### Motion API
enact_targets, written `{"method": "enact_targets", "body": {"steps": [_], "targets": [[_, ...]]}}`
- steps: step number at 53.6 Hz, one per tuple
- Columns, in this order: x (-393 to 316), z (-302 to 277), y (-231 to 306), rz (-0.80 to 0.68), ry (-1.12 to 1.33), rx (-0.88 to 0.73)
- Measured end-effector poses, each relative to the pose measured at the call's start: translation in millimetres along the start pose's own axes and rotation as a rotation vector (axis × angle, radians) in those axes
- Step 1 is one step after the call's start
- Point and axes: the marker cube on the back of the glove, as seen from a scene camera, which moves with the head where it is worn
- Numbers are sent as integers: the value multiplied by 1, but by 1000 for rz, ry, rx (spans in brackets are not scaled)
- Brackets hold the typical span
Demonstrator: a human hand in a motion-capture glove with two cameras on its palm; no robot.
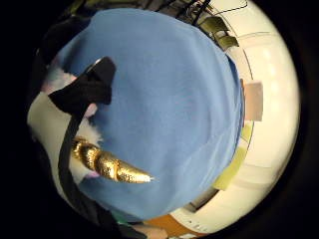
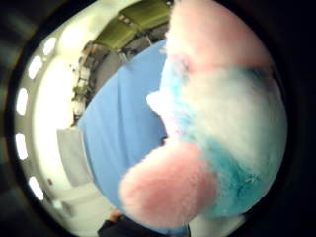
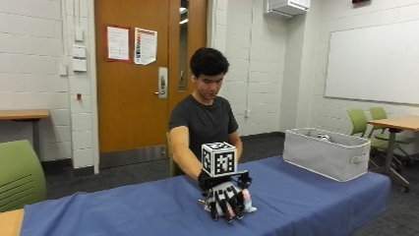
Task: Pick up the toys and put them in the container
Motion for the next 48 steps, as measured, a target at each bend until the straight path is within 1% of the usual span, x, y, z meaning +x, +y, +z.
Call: {"method": "enact_targets", "body": {"steps": [7,18,26,30,35,41,48], "targets": [[-12,-13,16,-25,89,20],[-31,-43,36,-49,27,-5],[-56,-78,45,-77,-2,-5],[-85,-114,52,-117,-8,22],[-136,-169,59,-200,-8,90],[-207,-234,67,-315,-29,183],[-300,-285,91,-446,-67,238]]}}
